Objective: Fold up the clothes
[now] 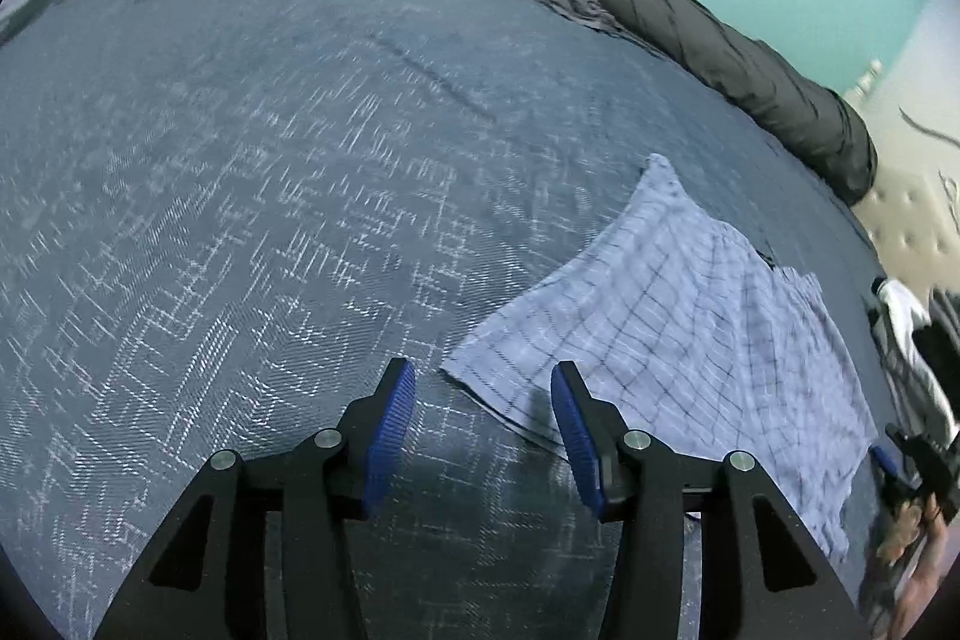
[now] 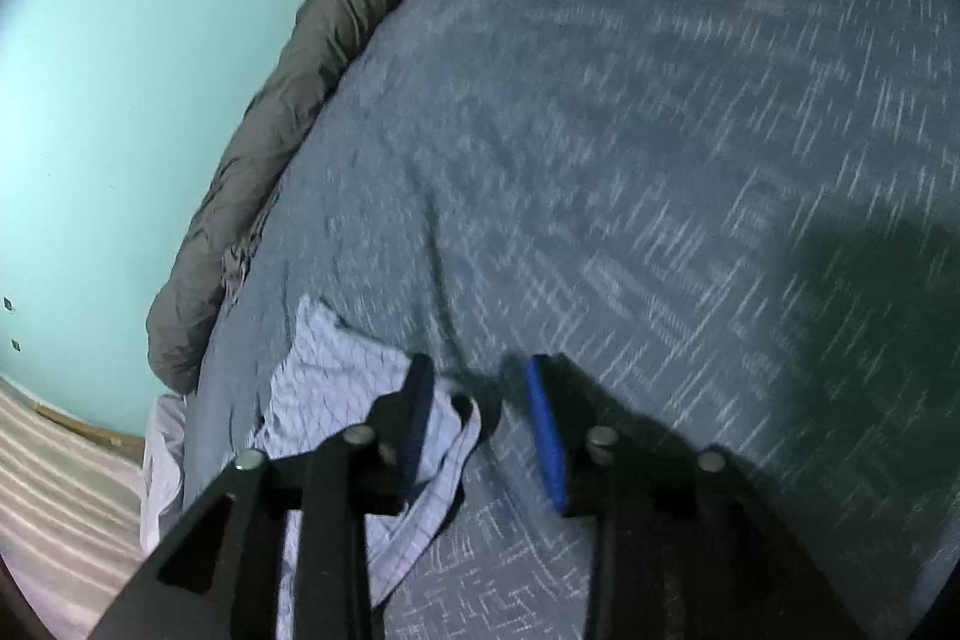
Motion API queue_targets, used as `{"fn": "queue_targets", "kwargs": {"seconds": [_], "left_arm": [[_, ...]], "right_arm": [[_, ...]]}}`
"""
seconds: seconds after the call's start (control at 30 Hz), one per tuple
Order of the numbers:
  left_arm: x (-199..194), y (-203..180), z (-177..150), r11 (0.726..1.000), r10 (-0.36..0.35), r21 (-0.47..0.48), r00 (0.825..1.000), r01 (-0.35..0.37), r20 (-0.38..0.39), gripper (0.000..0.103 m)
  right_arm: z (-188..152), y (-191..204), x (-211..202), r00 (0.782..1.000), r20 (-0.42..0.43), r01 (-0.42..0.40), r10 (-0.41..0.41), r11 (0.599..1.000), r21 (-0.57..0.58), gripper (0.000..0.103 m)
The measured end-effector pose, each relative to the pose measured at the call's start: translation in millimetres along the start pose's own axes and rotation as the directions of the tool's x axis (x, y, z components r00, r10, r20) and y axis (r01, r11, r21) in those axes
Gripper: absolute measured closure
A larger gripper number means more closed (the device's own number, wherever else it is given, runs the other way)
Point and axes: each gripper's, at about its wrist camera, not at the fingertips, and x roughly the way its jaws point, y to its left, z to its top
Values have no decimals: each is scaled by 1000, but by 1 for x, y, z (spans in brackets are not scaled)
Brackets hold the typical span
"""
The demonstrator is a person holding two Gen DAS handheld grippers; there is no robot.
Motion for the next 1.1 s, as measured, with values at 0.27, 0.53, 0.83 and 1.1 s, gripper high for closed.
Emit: {"fn": "queue_targets", "kwargs": {"seconds": [0.27,0.53,0.83,1.1], "left_arm": [[12,1,4,996,-77,-38,997,76,-11,63],[11,1,5,995,-91,-50,996,91,-4,97],[6,11,9,994,-71,-81,997,72,25,97],[13,14,8,995,-65,-82,998,64,-10,97]], "right_arm": [[2,0,11,1000,-26,-17,16,1000,-27,65],[-7,18,22,997,-76,-13,4,992,-123,101],[0,12,17,996,-27,75,-79,988,-131,101],[1,15,16,993,-59,91,-101,984,-151,89]]}}
